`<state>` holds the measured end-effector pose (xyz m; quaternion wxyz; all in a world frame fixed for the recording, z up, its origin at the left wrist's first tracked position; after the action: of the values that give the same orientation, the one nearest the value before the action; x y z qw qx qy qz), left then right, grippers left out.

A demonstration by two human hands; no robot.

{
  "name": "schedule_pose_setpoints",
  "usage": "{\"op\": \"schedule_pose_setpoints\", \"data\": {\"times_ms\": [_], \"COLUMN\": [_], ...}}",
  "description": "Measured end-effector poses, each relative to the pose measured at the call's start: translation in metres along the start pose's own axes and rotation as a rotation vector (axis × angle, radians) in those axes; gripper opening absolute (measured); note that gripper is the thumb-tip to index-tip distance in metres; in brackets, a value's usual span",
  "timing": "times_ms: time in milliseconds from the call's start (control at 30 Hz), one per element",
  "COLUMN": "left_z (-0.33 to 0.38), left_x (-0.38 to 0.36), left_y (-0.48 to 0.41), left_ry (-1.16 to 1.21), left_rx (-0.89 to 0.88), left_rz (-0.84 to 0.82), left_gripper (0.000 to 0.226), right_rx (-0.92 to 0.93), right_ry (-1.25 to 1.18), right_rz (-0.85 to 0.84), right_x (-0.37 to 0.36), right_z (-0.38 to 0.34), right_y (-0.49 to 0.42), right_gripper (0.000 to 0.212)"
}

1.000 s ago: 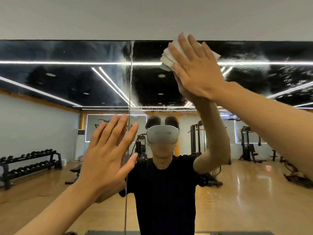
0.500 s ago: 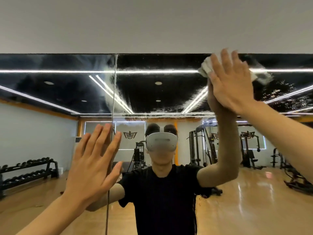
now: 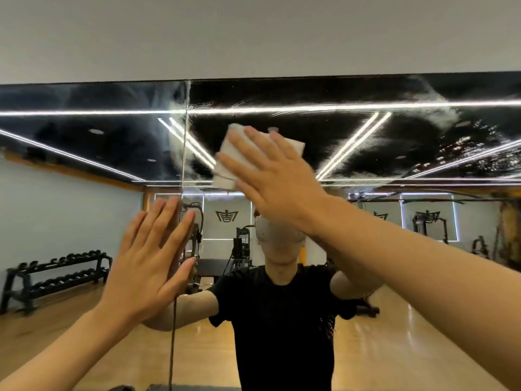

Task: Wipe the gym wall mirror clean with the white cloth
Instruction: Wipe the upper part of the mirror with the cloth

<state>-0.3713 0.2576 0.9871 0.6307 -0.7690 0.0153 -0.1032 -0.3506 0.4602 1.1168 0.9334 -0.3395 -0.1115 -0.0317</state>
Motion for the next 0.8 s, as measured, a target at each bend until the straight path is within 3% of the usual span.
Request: {"op": "schedule_pose_setpoints", "data": {"times_ms": [267, 433, 667, 800], "left_z": [0.004, 0.008, 0.004, -0.001], "left_x": [0.0, 0.002, 0.002, 0.001], "left_y": [-0.001, -0.002, 0.0, 0.0], "left_ry": [0.011, 0.041, 0.022, 0.017], "left_rx": [0.026, 0.037, 0.024, 0.022], "left_rz": [0.019, 0.043, 0.045, 0.049], "left_gripper": [0.077, 0.075, 0.079, 0.079], "right_rx": [-0.448, -0.626, -0.401, -0.22], "right_ry": [0.027, 0.032, -0.033, 0.008], "right_rz": [-0.004, 0.078, 0.142, 0.126], "right_x": [0.026, 0.025, 0.016, -0.004], "right_z": [0.121, 0.113, 0.01, -0.056], "right_y": [0.143, 0.118, -0.066, -0.091], "right_gripper": [0.063, 0.06, 0.06, 0.062]}}
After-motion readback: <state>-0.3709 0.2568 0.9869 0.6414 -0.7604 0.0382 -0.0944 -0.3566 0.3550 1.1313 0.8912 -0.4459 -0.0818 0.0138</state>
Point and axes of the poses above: each hand's wrist, its own y-axis away from the middle knuckle, its own x-axis out of the back of the hand, z = x × y, the point moved 7 cm from there along -y, towards the middle knuckle, and after that the axes turned 9 degrees about x, right-handed, at the moved point
